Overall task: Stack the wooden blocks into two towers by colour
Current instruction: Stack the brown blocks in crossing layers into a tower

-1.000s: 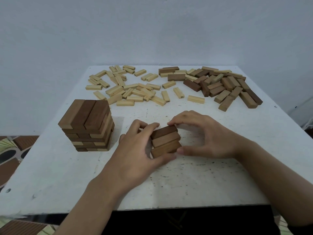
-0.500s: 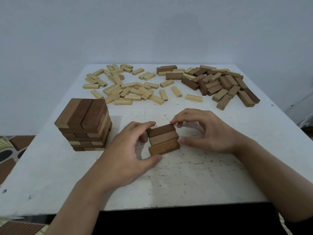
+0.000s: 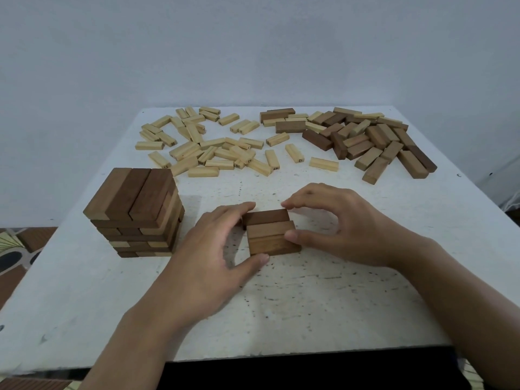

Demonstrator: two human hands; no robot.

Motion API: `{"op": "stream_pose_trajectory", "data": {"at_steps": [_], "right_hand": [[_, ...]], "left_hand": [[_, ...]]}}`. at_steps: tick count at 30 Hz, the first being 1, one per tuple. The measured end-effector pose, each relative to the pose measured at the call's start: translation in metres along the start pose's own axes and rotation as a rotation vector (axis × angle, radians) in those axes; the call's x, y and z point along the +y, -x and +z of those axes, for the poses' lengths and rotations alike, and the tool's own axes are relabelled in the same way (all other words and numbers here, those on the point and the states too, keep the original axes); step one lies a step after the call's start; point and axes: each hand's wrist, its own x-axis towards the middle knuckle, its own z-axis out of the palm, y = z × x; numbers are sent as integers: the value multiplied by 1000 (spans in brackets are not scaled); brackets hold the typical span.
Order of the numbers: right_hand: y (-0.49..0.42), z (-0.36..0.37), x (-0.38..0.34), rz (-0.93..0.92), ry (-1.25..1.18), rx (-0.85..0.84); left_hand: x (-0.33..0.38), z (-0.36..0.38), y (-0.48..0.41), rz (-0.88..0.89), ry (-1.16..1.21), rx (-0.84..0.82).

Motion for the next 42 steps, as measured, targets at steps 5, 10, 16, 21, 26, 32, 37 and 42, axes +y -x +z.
{"op": "stream_pose_trajectory", "data": {"at_steps": [5, 10, 16, 21, 26, 32, 37, 42], "right_hand": [[9, -11, -11, 216, 220, -301], [28, 4, -25, 185, 435, -479], [34, 27, -25, 147, 532, -345], [35, 33, -25, 147, 515, -268], [35, 34, -25, 159, 478, -221], [35, 32, -27, 168, 450, -209], [35, 33, -23, 149, 419, -182], [34, 28, -19, 137, 374, -204]], "left_hand": [[5, 2, 2, -1, -176, -39], [1, 10, 19, 44, -373, -65], [2, 18, 23, 35, -453, -36], [1, 18, 22, 37, -456, -30], [0, 20, 21, 43, -448, -6], [-2, 21, 21, 46, -430, 16], [-3, 21, 20, 63, -432, 28], [-3, 20, 22, 80, -423, 26]]}}
